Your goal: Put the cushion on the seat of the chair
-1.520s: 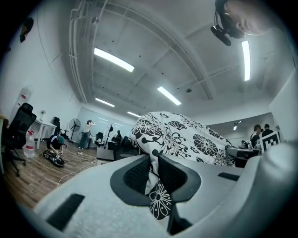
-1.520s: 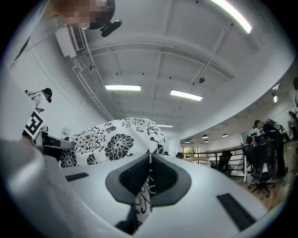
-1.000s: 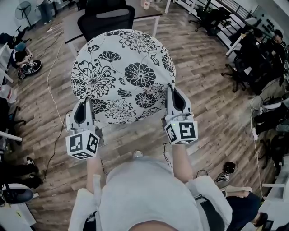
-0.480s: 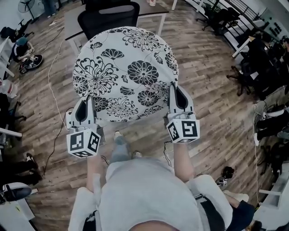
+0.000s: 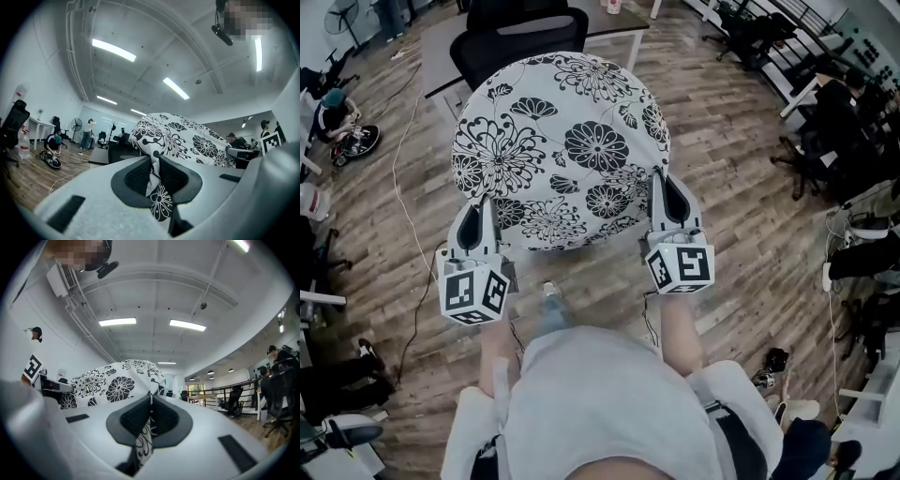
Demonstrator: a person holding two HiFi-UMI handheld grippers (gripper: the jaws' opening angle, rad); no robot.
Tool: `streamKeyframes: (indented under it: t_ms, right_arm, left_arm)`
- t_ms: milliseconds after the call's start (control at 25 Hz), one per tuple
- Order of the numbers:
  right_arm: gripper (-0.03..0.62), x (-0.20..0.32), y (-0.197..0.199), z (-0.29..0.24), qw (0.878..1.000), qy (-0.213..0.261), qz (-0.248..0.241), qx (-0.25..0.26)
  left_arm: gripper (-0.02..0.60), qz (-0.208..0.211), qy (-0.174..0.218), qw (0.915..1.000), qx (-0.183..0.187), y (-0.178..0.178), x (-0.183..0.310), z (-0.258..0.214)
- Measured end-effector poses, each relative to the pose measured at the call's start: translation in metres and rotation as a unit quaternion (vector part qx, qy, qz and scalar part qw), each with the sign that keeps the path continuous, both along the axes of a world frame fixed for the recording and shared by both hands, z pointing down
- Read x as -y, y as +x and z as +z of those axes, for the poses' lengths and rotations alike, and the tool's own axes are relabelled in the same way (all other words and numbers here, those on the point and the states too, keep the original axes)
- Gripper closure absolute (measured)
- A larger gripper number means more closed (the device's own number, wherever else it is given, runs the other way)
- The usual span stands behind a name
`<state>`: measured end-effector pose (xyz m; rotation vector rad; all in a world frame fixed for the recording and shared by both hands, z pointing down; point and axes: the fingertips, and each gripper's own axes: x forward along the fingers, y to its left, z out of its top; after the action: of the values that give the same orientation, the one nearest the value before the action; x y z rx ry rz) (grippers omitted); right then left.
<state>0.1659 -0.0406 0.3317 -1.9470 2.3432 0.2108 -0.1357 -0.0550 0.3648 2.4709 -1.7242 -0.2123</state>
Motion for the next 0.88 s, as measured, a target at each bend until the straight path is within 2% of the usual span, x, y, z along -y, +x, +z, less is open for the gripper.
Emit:
streamKeyframes:
  t_ms: [880]
  right_arm:
    - [0.579, -0.011, -0.004, 0.000, 0.999, -0.011, 0.025, 0.020]
  left_arm:
    - [0.546, 0.030, -0.006, 0.9995, 0.007, -0.002, -0.001, -0.005]
